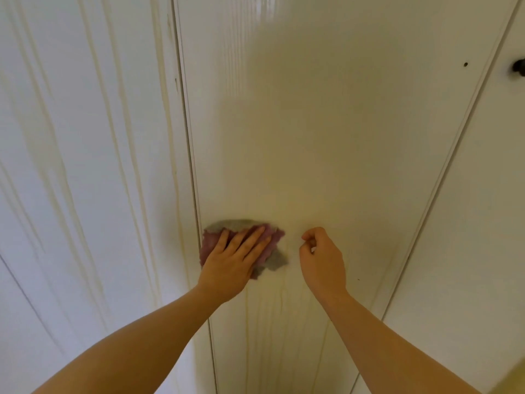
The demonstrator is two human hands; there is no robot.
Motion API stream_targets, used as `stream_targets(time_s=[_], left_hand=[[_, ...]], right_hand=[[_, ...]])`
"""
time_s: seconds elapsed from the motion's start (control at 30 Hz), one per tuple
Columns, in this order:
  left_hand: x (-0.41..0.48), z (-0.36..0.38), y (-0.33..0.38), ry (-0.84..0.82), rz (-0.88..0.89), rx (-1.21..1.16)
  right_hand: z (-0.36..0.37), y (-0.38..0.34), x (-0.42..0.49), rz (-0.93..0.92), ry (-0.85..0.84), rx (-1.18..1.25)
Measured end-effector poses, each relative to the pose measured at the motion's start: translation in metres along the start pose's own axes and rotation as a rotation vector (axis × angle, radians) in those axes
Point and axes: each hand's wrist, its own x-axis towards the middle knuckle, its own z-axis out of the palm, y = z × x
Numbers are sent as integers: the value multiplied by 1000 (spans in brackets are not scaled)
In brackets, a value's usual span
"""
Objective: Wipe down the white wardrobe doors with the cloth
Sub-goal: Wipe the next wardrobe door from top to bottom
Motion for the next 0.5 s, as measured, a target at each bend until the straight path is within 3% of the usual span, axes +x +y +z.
stream_targets(time_s=[0.07,0.13,0.27,0.5], left_hand=[[-9,2,-1,-41,43,19],[10,-5,-6,45,38,28],[52,-16,-7,120,-115,-21],[8,3,15,-42,157,9]], right_hand=[[-4,6,-2,6,5,-1],[-8,14,-1,19,25,-8],[-8,20,1,44,51,37],[-17,29,-4,69,48,46]])
